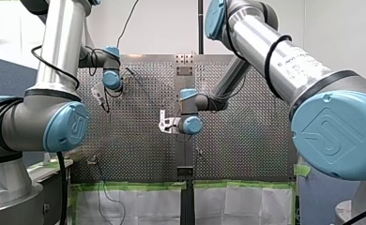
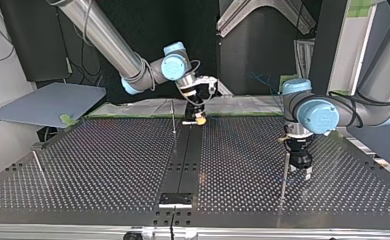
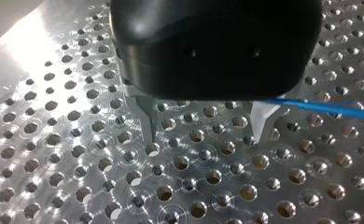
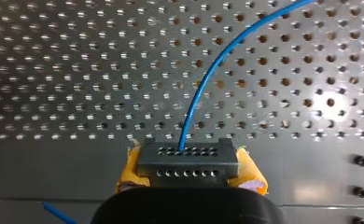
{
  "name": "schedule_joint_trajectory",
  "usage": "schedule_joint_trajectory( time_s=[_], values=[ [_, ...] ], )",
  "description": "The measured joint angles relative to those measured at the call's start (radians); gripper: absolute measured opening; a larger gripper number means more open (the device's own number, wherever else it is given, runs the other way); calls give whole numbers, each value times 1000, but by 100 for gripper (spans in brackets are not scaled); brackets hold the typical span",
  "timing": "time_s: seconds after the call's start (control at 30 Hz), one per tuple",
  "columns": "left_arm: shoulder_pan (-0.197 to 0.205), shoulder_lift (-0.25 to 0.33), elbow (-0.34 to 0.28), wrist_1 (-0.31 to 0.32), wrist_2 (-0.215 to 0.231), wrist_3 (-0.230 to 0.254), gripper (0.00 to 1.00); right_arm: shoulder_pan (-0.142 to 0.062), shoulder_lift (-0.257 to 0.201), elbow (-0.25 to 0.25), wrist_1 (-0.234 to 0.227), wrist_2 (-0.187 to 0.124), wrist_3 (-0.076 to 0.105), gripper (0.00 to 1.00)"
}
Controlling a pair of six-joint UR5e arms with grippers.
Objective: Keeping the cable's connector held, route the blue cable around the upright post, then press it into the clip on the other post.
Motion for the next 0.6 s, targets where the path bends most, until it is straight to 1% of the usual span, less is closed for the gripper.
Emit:
schedule_joint_trajectory(
  time_s=[0.17, 0.37, 0.6],
  values=[
    [2, 0, 0, 1, 0, -5, 100, 3, 28, 43, -39, 4, -2, 0],
    [3, 0, 0, 1, 1, -8, 100, 7, 76, 65, -51, 13, -5, 0],
    [7, 0, 0, 1, 2, -10, 100, 9, 131, 85, -69, 47, -6, 0]
  ],
)
